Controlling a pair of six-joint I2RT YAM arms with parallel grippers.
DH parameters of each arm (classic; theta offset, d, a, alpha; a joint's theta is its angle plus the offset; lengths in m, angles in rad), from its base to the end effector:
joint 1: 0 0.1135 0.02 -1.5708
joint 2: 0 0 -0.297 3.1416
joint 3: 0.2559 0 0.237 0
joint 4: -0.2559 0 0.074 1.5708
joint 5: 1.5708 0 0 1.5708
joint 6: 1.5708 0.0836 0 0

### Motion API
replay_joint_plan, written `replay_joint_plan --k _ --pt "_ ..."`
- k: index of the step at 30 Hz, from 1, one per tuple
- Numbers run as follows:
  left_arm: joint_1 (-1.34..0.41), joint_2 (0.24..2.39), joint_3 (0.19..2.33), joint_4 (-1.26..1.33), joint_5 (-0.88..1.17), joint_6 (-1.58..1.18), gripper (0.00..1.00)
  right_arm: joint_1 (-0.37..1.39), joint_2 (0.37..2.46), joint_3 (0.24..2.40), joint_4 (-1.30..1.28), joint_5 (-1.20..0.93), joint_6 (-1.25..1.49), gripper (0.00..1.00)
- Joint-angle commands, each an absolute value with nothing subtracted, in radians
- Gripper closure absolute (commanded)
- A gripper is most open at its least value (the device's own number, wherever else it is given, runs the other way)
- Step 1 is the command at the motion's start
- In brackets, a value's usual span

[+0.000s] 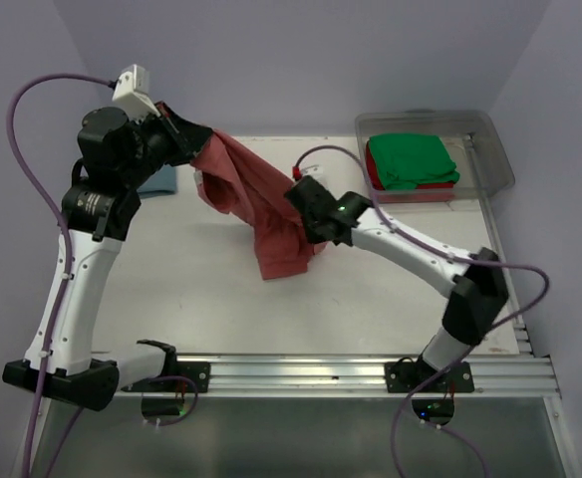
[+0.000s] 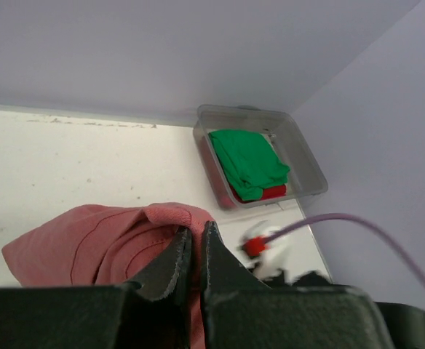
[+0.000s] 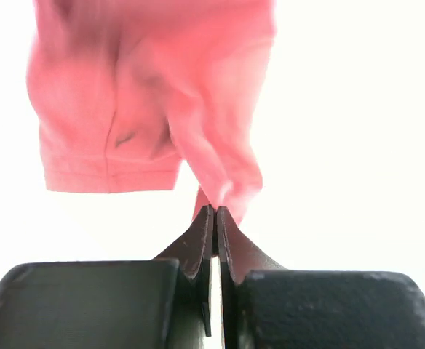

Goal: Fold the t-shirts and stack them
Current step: Flatten out the tshirt

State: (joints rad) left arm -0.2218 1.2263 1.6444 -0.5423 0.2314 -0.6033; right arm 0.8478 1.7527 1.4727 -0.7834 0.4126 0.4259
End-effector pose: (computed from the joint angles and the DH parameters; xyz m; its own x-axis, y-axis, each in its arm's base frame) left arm 0.2485 -0.0757 0.5217 -0.3470 -0.4879 -0.8010 0.2906 0.7561 -0.5864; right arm 0.2791 0.2656 0.2683 -0.7571 -0.2860 -0.5873 -0.2692 0.9558 -0.1184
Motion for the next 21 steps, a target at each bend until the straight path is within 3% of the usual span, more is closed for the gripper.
replay_joint_plan --k 1,10,16,19,21 --pt "-0.212 1.154 1.532 -0.522 0.137 -0.561 1.0 0.81 1.498 1.554 -0.877 0.656 0.416 1.0" --pt "-0.201 1.042 1.232 -0.598 0.005 -0.569 1.0 0.77 1.338 1.66 -0.928 0.828 0.337 1.0" --pt "-0.199 0.919 1.154 -0.686 -0.239 -0.609 0.66 0.755 1.312 1.68 -0.93 0.847 0.319 1.0" --pt "-0.199 0.875 1.15 -0.73 -0.316 -0.629 0.66 0.749 1.315 1.68 -0.933 0.847 0.311 1.0" --pt "-0.198 0.853 1.154 -0.77 -0.333 -0.65 0.73 0.744 1.316 1.68 -0.936 0.851 0.307 1.0"
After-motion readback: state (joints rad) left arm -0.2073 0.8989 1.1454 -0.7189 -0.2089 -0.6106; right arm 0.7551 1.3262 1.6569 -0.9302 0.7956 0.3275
